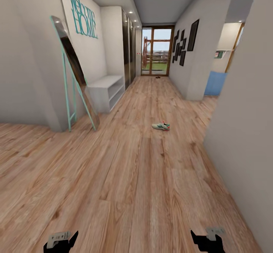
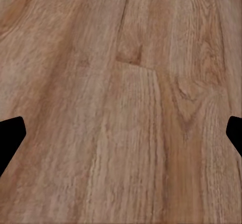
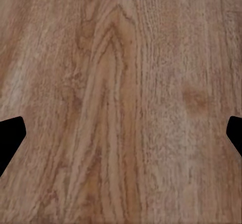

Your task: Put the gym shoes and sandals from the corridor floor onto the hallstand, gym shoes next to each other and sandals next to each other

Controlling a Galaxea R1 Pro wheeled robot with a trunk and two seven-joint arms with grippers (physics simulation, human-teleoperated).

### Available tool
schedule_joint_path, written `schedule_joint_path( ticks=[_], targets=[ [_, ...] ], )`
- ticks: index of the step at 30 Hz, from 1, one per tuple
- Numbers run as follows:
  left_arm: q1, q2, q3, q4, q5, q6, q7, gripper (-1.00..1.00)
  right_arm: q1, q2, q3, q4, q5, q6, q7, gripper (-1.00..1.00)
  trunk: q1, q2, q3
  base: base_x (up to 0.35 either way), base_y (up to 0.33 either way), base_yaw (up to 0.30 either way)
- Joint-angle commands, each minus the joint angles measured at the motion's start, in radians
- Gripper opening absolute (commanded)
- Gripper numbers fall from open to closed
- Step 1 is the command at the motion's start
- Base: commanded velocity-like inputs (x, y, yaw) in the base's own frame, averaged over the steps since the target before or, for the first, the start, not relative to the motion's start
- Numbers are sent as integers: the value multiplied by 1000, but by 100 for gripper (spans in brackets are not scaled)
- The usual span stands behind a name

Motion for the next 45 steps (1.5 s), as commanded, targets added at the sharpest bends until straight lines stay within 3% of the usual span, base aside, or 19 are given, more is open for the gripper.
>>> schedule_joint_path(
  ticks=[1, 45],
  targets=[
    [-1, 0, 2, 2, 10, 1, -10, 100, -1, 0, -9, 1, 9, -4, 4, 100, 0, 0, -1, 336, 75, 0],
    [-1, -11, -3, 2, -2, 2, -10, 100, -1, -3, -9, 0, 11, -4, 5, 100, 0, 0, -1, 336, 92, 0]
  ],
)
